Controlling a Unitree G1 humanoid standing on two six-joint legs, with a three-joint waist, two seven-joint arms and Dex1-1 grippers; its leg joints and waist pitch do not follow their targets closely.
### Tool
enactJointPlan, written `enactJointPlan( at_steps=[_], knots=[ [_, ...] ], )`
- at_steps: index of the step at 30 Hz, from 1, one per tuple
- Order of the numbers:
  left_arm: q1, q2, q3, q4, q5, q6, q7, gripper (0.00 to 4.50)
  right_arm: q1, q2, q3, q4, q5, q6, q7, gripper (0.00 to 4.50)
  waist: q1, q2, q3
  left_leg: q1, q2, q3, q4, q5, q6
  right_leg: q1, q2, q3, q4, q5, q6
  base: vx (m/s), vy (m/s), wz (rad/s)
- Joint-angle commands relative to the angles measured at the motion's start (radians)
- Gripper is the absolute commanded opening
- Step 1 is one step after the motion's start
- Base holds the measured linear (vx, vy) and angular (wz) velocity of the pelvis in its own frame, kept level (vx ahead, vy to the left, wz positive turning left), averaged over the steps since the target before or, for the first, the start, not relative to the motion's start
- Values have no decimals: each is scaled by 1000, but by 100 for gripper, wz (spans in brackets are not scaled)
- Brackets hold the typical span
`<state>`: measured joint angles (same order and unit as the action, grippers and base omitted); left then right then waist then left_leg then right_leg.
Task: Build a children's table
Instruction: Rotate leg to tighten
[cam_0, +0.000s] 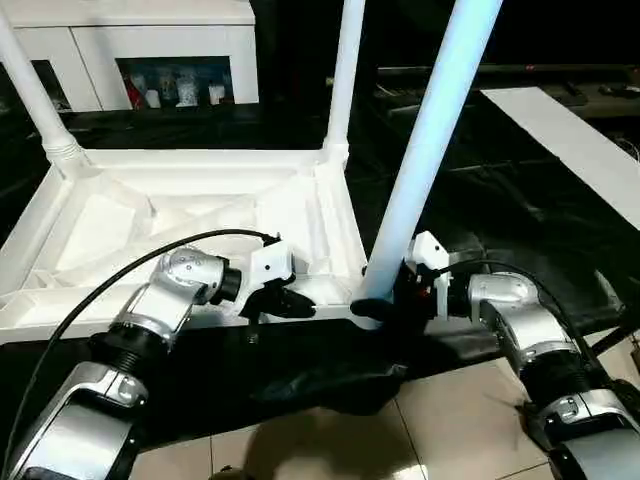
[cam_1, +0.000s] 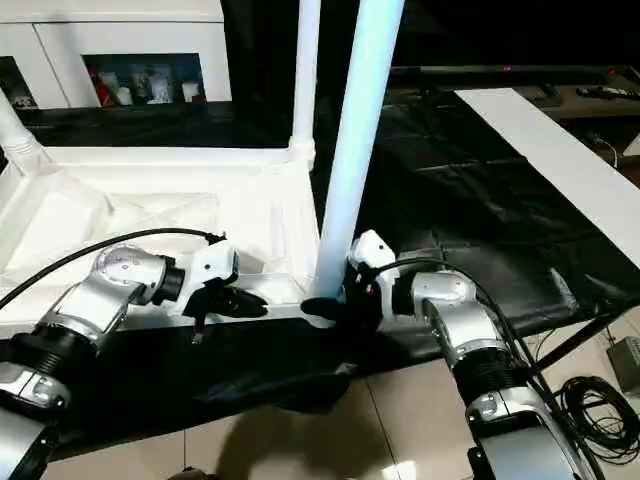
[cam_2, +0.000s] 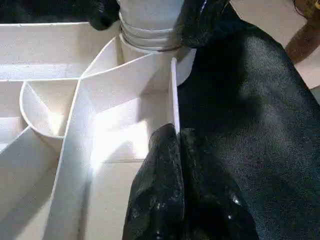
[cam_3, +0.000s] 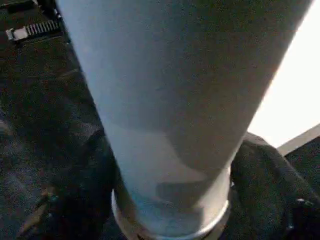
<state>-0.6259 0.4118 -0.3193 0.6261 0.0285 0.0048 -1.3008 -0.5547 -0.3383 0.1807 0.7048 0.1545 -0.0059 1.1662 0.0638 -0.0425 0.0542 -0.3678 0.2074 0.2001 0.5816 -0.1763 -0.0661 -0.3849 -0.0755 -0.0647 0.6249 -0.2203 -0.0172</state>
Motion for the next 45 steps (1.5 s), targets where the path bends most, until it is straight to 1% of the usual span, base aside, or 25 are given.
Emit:
enactJointPlan(
  at_steps=[1, 5, 8, 11, 12, 13, 14, 15, 16, 17, 18, 19, 20, 22, 23, 24, 26, 29, 30, 31, 33, 35, 37, 39, 45],
  knots=[
    [26, -7, -45, -10, 14, 9, -34, 0, -4, -11, 10, -20, -9, 7, 11, 309, 0, -2, -61, 14, 38, -13, -61, -151, 52, 39, -70, 51, -69, -77, -245, 0, 0, 0],
    [31, -7, -43, -18, 10, 16, -29, 0, -4, -7, 6, -16, -7, 14, 13, 274, 0, -5, -61, 13, 37, -12, -60, -143, 59, 39, -70, 51, -69, -77, -244, 0, 0, 0],
    [35, -5, -42, -23, 11, 24, -24, 0, 1, 1, 3, -17, -5, 29, 8, 269, 0, -5, -61, 13, 38, -13, -60, -140, 59, 39, -70, 51, -69, -81, -242, 0, 0, 0],
    [30, -14, -30, -1, 28, 52, 31, 0, -5, 41, -31, 32, -21, 45, -137, 266, -3, -2, -60, 13, 37, -13, -61, -145, 54, 37, -70, 51, -70, -88, -241, 0, 0, 0],
    [27, -18, -27, 7, 33, 62, 49, 0, -7, 49, -37, 44, -25, 44, -170, 265, -5, -2, -60, 15, 38, -13, -62, -153, 48, 35, -70, 51, -70, -99, -240, 0, 0, 0],
    [5, -46, -6, 55, 48, 83, 142, 0, -21, 84, -66, 93, -41, 41, -317, 265, -10, 0, -56, 15, 37, -15, -66, -179, 29, 32, -72, 52, -76, -142, -234, 0, 0, 0],
    [-4, -57, 1, 72, 52, 94, 175, 0, -26, 96, -76, 109, -43, 43, -364, 265, -18, 1, -51, 20, 35, -17, -70, -234, -1, 26, -71, 52, -85, -227, -221, 0, 0, 0],
    [-4, -57, 1, 72, 52, 94, 175, 0, -26, 96, -76, 109, -43, 43, -364, 265, -19, 0, -52, 22, 35, -20, -71, -259, -13, 27, -73, 52, -88, -270, -213, 0, 0, 0],
    [-47, -105, 28, 141, 64, 116, 310, 0, -50, 150, -127, 162, -33, 59, -551, 265, -23, 7, -51, 25, 36, -24, -71, -298, -32, 23, -76, 54, -94, -331, -191, 0, 0, 0],
    [-49, -107, 29, 144, 64, 117, 316, 0, -51, 153, -129, 164, -33, 60, -559, 265, -27, 6, -50, 26, 35, -22, -72, -306, -37, 20, -74, 55, -97, -342, -188, 0, 0, 0],
    [-67, -126, 40, 169, 66, 123, 365, 0, -63, 176, -150, 184, -26, 65, -633, 265, -31, 6, -53, 23, 36, -27, -75, -310, -45, 24, -72, 53, -94, -336, -181, 0, 0, 0],
    [-77, -140, 47, 182, 64, 129, 394, 0, -71, 190, -161, 198, -21, 68, -675, 265, -32, 6, -54, 24, 34, -26, -73, -309, -45, 22, -72, 53, -95, -325, -181, 0, 0, 0],
    [-114, -190, 70, 231, 58, 155, 489, 0, -109, 241, -200, 251, 1, 70, -814, 265, -34, 24, -56, 25, 35, -25, -73, -304, -47, 21, -70, 55, -93, -274, -191, 0, 0, 0],
    [-150, -239, 83, 281, 61, 174, 584, 0, -154, 292, -237, 308, 28, 65, -933, 264, -38, 18, -59, 27, 30, -23, -71, -298, -55, 20, -67, 55, -91, -241, -205, 0, 0, 0],
    [-150, -239, 83, 282, 61, 174, 585, 0, -155, 293, -237, 309, 28, 65, -935, 264, -35, 16, -62, 24, 28, -21, -67, -275, -46, 25, -68, 55, -88, -204, -211, 0, 0, 0],
    [-163, -254, 85, 301, 63, 172, 613, 0, -172, 305, -238, 325, 23, 54, -968, 264, -32, 20, -62, 24, 29, -19, -66, -264, -38, 25, -68, 56, -88, -185, -212, 0, 0, 0],
    [-178, -270, 78, 328, 77, 157, 641, 0, -197, 318, -233, 344, 7, 23, -996, 264, -28, 19, -67, 17, 27, -16, -61, -204, -9, 34, -66, 55, -79, -78, -226, 0, 0, 0],
    [-182, -277, 66, 338, 92, 133, 627, 0, -206, 324, -220, 347, -12, -5, -967, 264, -24, 16, -72, 12, 25, -14, -55, -128, 35, 43, -66, 54, -66, 42, -247, 0, 0, 0],
    [-180, -277, 62, 337, 94, 122, 609, 0, -203, 326, -219, 339, -9, -16, -938, 264, -23, 16, -70, 11, 25, -13, -55, -117, 51, 44, -67, 53, -66, 56, -253, 0, 0, 0],
    [-175, -274, 56, 331, 96, 109, 587, 0, -196, 328, -221, 326, -3, -30, -906, 299, -24, 14, -70, 11, 25, -13, -55, -121, 56, 45, -67, 52, -67, 51, -254, 0, 0, 0],
    [-165, -266, 43, 317, 97, 84, 545, 0, -180, 327, -222, 294, 1, -72, -845, 334, -22, 13, -68, 11, 28, -14, -56, -136, 63, 45, -70, 51, -71, 17, -254, 0, 0, 0],
    [-155, -259, 39, 302, 94, 76, 522, 0, -167, 318, -218, 270, 0, -77, -814, 340, -23, 15, -66, 12, 31, -16, -59, -157, 61, 45, -69, 51, -73, -18, -250, 0, 0, 0],
    [-137, -238, 29, 274, 86, 58, 464, 0, -149, 289, -212, 229, 10, -79, -755, 370, -26, 14, -64, 11, 31, -16, -61, -175, 55, 45, -70, 50, -77, -57, -246, 0, 0, 0],
    [-126, -223, 26, 260, 77, 46, 424, 0, -139, 267, -205, 205, 21, -73, -711, 382, -31, 13, -64, 9, 32, -16, -60, -177, 58, 46, -69, 52, -77, -60, -248, 0, 0, 0],
    [-51, -121, -16, 123, 36, 22, 174, 0, -13, 70, -71, -1, 19, 0, -325, 390, -21, 14, -67, 12, 34, -14, -55, -121, 95, 48, -66, 51, -67, 37, -266, 0, 0, 0]
  ],
)
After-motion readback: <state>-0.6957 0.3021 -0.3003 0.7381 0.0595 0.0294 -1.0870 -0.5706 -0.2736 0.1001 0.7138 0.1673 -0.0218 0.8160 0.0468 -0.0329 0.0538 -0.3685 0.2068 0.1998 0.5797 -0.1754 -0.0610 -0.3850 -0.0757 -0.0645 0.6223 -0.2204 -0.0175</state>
